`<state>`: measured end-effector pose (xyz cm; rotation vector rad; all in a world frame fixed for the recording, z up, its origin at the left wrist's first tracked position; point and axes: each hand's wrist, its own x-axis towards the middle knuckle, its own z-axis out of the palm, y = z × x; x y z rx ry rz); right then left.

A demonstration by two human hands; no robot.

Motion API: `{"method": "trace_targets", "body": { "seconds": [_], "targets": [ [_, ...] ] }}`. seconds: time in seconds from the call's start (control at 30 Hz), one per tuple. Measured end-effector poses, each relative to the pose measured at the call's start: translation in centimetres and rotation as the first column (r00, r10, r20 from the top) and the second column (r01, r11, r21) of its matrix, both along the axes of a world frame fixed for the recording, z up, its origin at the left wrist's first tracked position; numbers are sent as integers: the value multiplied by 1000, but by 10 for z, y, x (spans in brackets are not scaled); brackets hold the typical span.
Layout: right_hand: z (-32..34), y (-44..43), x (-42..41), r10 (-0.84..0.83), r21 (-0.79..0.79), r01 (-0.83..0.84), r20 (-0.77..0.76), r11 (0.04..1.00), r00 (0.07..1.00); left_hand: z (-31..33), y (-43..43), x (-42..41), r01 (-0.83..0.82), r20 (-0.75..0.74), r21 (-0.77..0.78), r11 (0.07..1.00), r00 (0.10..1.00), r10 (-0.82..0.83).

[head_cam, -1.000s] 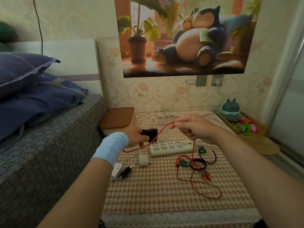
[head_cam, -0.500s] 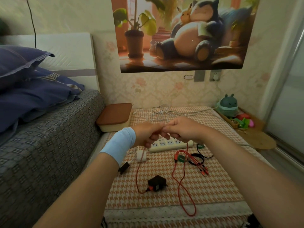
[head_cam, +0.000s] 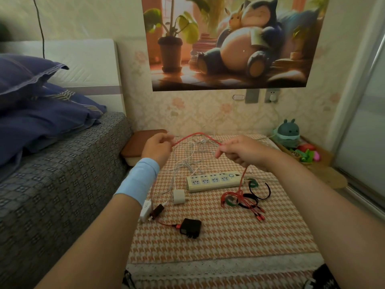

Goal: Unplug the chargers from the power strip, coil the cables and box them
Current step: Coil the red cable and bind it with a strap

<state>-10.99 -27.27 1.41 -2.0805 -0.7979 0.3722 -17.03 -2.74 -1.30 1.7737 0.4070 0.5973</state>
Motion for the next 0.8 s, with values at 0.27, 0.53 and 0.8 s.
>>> {"method": "trace_targets", "body": {
  "seconds": [0.27, 0.53, 0.8],
  "targets": [
    [-11, 31, -6, 0, 54, -14, 260, 998, 966, 15, -49, -14, 249, -191, 606, 755, 968, -166],
    [-41, 9, 27, -155, -18, 165, 264, 986, 952, 12, -12, -9, -285, 246, 167, 944, 939, 240],
    [-22, 20, 15, -175, 35, 176, 408, 984, 896, -1, -25, 0, -312, 231, 705, 637, 950, 209]
  ]
}}
